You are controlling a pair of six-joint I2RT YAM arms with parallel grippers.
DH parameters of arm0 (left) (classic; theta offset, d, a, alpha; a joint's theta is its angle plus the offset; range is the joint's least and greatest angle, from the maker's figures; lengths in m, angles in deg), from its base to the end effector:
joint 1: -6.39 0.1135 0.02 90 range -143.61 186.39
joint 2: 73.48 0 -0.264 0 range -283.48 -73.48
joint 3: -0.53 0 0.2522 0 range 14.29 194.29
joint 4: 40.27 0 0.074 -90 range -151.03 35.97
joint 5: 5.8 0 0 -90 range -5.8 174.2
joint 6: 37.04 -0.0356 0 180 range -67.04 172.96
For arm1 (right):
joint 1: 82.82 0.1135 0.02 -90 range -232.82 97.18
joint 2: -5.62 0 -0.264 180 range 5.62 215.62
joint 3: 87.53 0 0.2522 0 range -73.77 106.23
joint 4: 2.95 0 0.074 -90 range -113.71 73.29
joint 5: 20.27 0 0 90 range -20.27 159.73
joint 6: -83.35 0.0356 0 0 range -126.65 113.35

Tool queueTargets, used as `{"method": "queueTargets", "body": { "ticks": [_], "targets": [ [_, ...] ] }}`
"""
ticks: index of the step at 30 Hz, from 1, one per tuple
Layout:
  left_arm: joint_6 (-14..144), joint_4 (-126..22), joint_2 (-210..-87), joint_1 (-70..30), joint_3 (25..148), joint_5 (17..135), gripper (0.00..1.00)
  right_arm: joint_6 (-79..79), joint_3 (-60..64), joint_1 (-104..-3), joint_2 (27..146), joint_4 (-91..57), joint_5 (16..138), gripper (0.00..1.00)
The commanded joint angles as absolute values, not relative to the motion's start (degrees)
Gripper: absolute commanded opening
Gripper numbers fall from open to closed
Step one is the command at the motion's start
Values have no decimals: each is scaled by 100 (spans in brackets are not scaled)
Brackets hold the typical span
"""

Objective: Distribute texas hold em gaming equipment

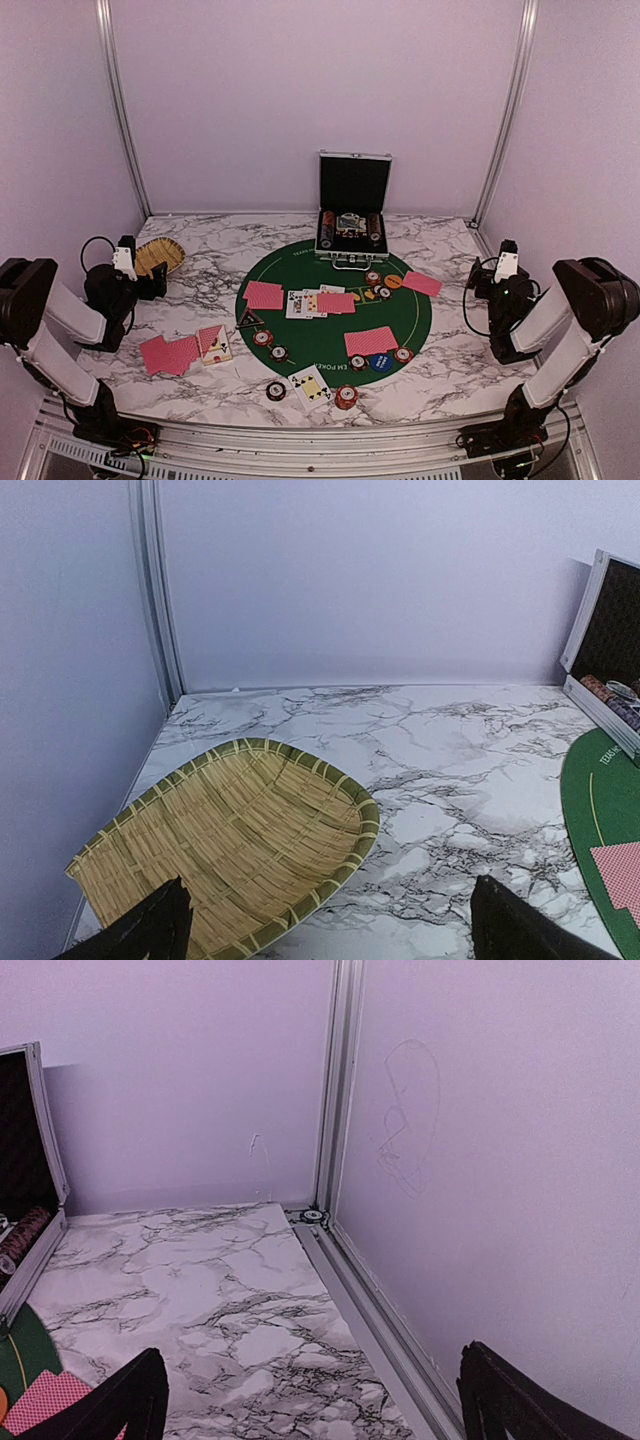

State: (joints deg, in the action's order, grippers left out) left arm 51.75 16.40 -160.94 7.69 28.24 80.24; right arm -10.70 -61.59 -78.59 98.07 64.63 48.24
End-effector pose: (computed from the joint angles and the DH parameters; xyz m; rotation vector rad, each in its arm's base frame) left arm 0.2447 0.0031 0.1535 0.0519 1.6236 -0.0224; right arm 0.2392 0.0046 0.1480 0.1848 1.5496 -0.2883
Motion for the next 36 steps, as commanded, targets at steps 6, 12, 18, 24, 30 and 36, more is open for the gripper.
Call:
{"method": "queueTargets", "body": {
  "ticks": [6, 12, 18, 24, 30, 36],
  "targets": [
    [5208, 1830, -16115, 797, 2835, 8060, 99, -990, -6094, -7860, 9778, 6415, 4830, 99],
    [5205, 1830, -16117, 797, 2835, 8060, 99, -986, -6095, -7867, 9776, 6423, 4820, 99],
    [5206, 1830, -16113, 797, 2835, 8060, 99, -850, -6382, -7958, 9711, 6853, 4753, 99],
    [5204, 1830, -16117, 799, 2835, 8059, 99, -1313, -6100, -7912, 9754, 6397, 5867, 99],
    [5209, 1830, -16117, 799, 2835, 8060, 99, -830, -6394, -7983, 9724, 6908, 4814, 99],
    [5208, 1830, -16120, 797, 2835, 8058, 99, -1179, -6032, -7950, 9721, 6200, 5681, 99]
  ]
}}
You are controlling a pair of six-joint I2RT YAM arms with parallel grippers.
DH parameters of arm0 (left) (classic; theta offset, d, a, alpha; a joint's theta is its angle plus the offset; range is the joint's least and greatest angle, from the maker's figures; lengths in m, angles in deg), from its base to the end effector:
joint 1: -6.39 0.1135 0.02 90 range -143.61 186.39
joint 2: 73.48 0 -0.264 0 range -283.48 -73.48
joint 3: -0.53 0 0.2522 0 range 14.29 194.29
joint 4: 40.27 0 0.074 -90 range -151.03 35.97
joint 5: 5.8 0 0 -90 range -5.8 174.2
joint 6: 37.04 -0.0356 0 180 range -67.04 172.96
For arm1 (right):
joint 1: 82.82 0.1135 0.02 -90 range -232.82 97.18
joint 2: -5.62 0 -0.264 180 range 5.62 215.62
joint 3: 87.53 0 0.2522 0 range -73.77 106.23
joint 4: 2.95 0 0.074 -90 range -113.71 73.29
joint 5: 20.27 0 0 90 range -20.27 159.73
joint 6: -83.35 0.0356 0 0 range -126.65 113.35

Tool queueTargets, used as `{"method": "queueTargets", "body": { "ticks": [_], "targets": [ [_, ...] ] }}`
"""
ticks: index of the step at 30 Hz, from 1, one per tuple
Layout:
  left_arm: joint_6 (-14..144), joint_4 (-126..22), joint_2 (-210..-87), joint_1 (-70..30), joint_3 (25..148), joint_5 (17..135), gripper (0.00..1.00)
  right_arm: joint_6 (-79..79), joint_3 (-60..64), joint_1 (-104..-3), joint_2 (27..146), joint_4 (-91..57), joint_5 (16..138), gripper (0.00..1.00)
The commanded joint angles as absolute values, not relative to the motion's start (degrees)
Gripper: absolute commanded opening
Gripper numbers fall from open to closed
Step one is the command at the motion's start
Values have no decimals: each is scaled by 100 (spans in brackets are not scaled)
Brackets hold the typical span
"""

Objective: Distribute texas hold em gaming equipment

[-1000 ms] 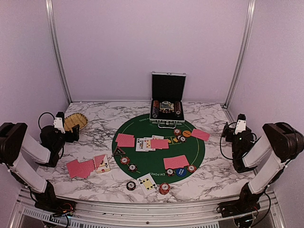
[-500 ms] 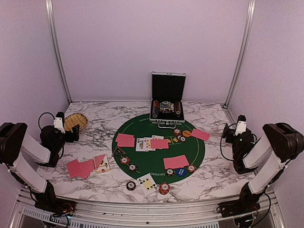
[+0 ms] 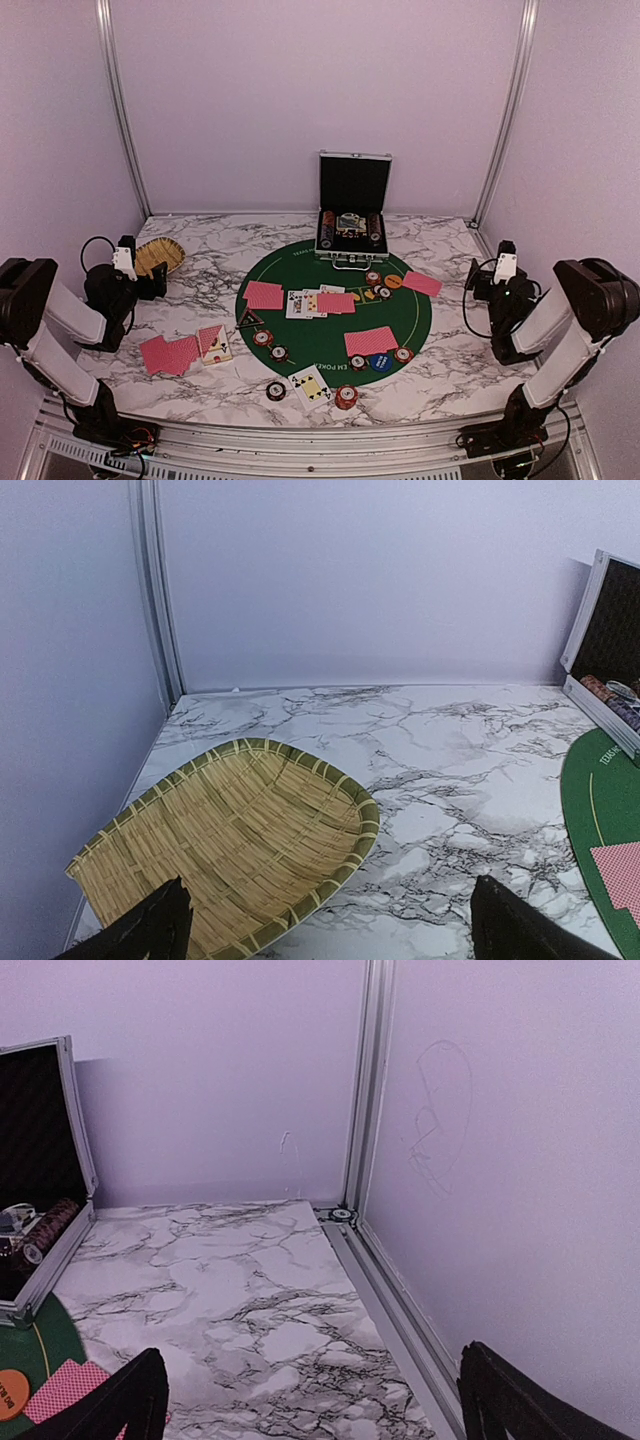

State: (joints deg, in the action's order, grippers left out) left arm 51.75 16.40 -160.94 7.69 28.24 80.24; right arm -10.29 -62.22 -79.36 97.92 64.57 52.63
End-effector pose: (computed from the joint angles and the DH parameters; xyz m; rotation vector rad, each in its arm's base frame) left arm 0.2447 0.0031 0.1535 0.0519 1.6236 -0.0224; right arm 0.2374 0.0039 0.1462 0.1387 1.5606 -0.2353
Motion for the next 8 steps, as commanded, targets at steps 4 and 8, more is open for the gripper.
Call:
{"method": "queueTargets", "body": {
  "ticks": [4, 8],
  "targets": [
    [5208, 1830, -16112, 797, 2835, 8060, 99, -1168, -6018, -7957, 9735, 6187, 5717, 99],
    [5208, 1830, -16118, 797, 2835, 8060, 99, -1181, -6016, -7960, 9747, 6205, 5722, 99]
  ]
}}
